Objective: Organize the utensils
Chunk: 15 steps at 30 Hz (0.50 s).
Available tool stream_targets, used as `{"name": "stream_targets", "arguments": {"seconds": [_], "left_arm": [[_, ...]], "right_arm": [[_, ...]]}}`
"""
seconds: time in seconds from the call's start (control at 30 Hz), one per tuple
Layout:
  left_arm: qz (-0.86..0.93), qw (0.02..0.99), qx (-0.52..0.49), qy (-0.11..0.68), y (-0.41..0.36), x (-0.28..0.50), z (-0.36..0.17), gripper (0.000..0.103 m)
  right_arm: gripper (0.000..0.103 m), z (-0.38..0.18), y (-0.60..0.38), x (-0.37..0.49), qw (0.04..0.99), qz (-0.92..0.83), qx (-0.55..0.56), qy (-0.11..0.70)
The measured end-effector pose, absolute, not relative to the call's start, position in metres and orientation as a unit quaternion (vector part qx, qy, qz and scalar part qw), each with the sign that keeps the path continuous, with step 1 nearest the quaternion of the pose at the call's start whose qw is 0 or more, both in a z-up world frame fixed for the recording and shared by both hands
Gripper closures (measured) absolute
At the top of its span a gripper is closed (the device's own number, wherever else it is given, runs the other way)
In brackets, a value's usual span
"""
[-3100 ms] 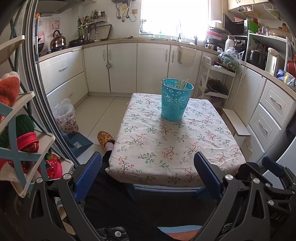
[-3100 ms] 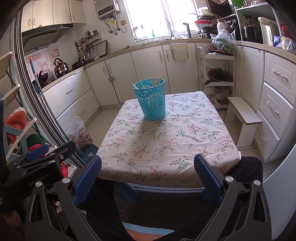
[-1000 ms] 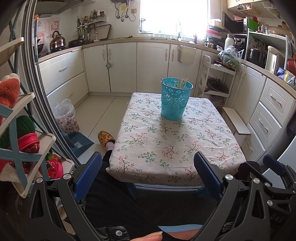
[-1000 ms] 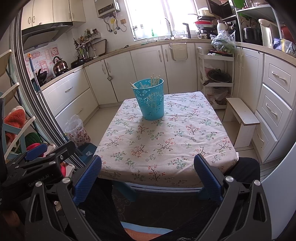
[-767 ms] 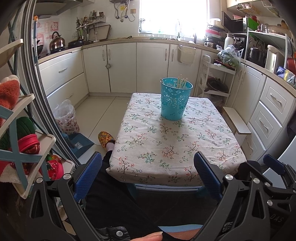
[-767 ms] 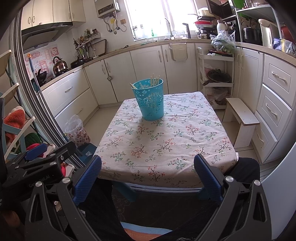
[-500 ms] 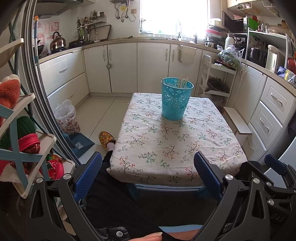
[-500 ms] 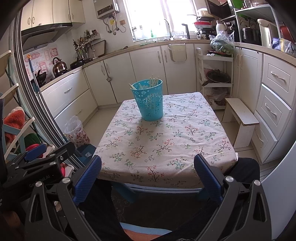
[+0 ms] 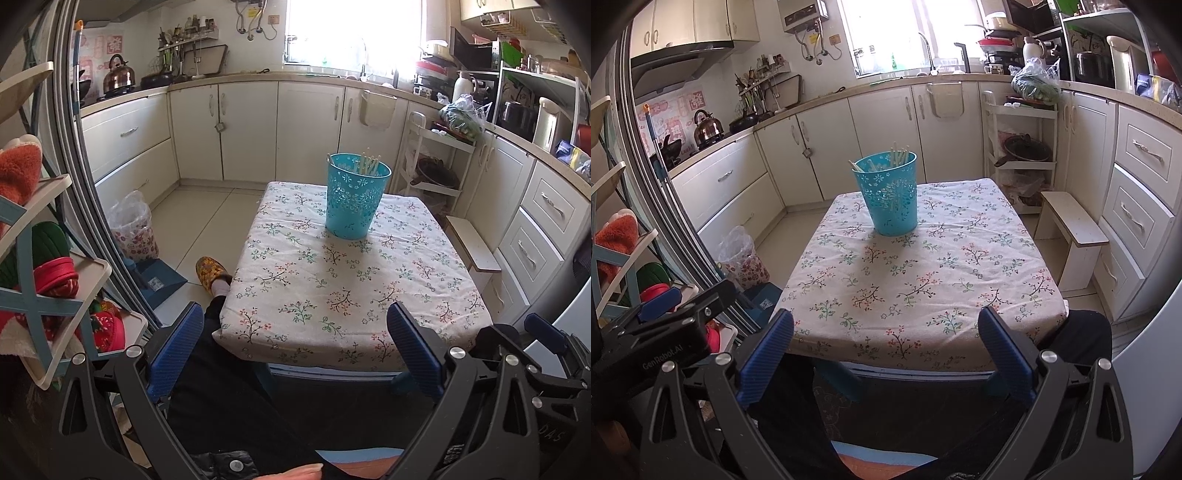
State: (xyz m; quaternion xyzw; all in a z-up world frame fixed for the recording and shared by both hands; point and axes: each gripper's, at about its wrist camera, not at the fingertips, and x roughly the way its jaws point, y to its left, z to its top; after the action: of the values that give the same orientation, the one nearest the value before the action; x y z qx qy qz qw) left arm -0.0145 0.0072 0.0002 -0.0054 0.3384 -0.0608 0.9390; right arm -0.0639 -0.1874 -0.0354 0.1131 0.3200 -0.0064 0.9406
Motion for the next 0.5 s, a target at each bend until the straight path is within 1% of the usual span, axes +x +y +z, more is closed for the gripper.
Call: {"name": "stream_targets", "arguments": {"seconds": [0.5], "left_arm": [[-0.062, 0.94, -0.005, 0.337, 0.0068, -0.017, 0.0013, 0.007]], "right_arm": [[0.007, -0.0339, -0.1856, -0.0674, 0.942, -0.007, 0.113, 0.315]]}}
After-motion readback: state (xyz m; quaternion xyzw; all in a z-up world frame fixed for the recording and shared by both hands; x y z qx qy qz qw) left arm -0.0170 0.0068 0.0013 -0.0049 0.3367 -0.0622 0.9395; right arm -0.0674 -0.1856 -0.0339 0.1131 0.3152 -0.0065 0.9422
